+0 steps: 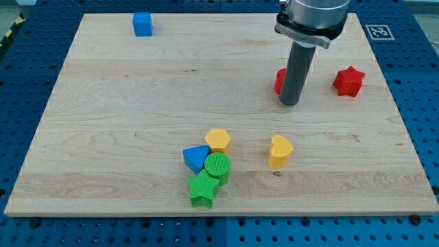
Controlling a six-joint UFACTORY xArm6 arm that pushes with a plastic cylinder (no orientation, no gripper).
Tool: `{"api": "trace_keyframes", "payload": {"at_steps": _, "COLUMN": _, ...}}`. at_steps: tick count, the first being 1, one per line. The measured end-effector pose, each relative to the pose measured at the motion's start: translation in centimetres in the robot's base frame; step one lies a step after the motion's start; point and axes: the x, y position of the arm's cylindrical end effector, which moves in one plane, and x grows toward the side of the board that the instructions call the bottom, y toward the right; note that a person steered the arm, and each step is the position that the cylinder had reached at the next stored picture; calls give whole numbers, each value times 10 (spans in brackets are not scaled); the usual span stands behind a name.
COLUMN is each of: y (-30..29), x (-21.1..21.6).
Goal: Push the red circle into the red star
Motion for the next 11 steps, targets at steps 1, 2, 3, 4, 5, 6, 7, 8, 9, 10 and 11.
{"api": "trace_keyframes", "payload": {"at_steps": 1, "y": 0, "x": -12}}
{"api": "trace_keyframes", "payload": {"at_steps": 2, "y": -10, "x": -20}}
{"api": "trace_keyframes", "payload": {"at_steps": 3, "y": -61, "x": -28}}
{"api": "trace_keyframes", "payload": {"at_steps": 4, "y": -58, "x": -80}}
{"api": "trace_keyframes", "payload": {"at_steps": 5, "y": -5, "x": -81}}
{"api": "trace_keyframes", "payload": {"at_steps": 6, "y": -2, "x": -75}}
{"api": "trace_keyframes", "payload": {"at_steps": 7, "y": -54, "x": -75}}
{"api": "trace_keyframes", "payload": {"at_steps": 8, "y": -17, "x": -55}}
{"api": "trace_keyframes", "payload": {"at_steps": 9, "y": -3, "x": -27}}
{"api": "trace_keyframes", "payload": {"at_steps": 10, "y": 7, "x": -27}}
{"api": "trace_keyframes", "payload": {"at_steps": 11, "y": 44, "x": -45}}
